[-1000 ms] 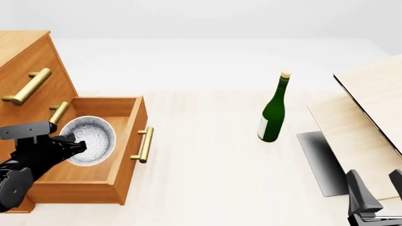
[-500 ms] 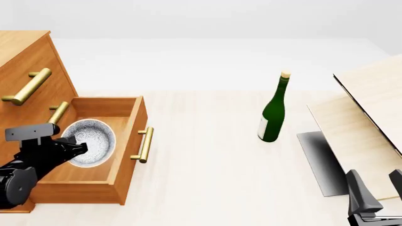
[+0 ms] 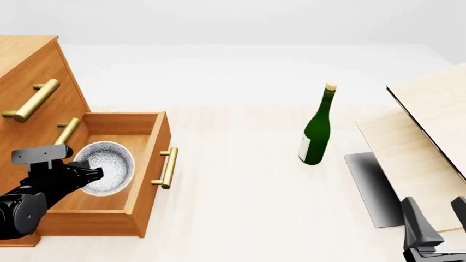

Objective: Put the bowl in the bottom drawer of the cabinet and close it.

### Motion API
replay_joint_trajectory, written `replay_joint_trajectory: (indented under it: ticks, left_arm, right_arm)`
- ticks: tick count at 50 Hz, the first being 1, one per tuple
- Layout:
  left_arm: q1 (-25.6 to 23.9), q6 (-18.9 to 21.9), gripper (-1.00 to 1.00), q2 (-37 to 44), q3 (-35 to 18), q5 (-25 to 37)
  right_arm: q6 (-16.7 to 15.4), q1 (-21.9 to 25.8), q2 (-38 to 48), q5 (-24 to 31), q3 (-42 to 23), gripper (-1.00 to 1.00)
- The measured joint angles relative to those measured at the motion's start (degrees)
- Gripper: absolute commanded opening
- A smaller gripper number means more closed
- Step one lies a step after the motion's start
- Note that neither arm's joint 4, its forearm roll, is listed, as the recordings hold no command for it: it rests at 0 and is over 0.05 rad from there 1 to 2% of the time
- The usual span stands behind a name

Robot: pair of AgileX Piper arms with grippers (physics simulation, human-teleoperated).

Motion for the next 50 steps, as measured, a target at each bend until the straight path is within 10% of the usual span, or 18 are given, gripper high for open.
replay_joint_trajectory:
  ticks: [50]
  left_arm:
    - [2.30, 1.68, -1.00, 5.86, -0.18, -2.66]
  right_arm:
    - [0.00, 0.00, 0.00, 0.00, 0.00, 1.00]
